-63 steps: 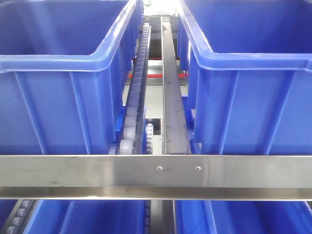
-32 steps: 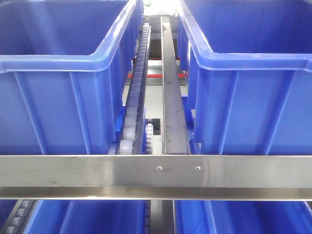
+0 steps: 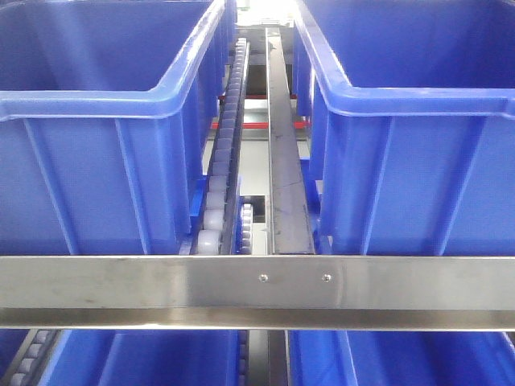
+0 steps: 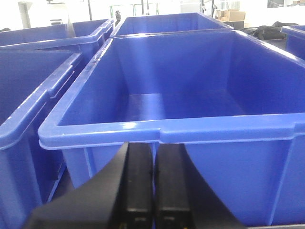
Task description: Pick and sort blue part to right shelf
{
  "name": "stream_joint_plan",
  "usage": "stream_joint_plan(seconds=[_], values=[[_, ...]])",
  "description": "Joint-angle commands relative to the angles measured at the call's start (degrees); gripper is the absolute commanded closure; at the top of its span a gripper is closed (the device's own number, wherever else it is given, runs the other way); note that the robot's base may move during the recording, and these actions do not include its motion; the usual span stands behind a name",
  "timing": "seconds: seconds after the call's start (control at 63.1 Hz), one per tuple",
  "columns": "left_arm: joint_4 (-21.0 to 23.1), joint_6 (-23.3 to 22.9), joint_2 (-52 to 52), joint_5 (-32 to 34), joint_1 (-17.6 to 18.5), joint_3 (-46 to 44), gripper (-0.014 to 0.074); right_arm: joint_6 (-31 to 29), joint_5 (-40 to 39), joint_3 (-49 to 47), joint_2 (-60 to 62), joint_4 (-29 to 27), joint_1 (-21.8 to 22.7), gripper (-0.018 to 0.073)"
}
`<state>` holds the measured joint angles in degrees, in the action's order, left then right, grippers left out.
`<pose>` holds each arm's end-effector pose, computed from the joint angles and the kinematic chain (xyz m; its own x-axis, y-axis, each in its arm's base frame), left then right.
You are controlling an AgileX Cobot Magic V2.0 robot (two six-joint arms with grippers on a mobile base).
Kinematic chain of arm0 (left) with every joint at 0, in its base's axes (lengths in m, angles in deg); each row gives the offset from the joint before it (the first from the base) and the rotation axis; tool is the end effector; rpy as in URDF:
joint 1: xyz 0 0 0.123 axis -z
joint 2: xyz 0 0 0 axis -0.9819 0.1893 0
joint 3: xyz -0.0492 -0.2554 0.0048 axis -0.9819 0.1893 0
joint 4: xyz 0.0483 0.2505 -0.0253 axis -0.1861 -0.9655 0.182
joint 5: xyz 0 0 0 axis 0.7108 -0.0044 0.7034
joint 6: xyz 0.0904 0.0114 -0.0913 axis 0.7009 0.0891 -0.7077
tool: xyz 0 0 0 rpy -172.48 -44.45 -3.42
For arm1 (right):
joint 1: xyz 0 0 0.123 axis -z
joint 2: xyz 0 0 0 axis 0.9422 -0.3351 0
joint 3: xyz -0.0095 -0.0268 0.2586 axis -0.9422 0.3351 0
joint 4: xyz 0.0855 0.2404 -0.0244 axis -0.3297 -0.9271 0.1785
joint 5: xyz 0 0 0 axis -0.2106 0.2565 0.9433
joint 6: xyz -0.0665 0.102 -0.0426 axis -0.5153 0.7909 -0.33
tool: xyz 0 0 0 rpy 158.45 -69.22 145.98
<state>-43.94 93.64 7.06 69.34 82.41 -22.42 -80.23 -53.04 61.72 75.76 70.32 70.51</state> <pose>0.1236 -0.0072 0.2127 0.0808 0.0670 -0.9945 0.0526 0.9961 0.0714 0.1243 -0.0004 0.2091 0.0916 0.1231 -0.9882 -0.0086 0.9924 0.1229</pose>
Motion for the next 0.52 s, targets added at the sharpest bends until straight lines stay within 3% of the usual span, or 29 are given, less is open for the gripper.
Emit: stream_joint_plan(seconds=[0.0, 0.507], values=[[-0.08, -0.63, -1.17, 5.17, -0.27, 1.24, 0.0472, -0.18, -4.8, -1.26, 1.23, 0.41, 0.27, 0.0502], [-0.08, -0.63, -1.17, 5.17, -0.27, 1.24, 0.0472, -0.18, -4.8, -1.26, 1.23, 0.41, 0.27, 0.0502]])
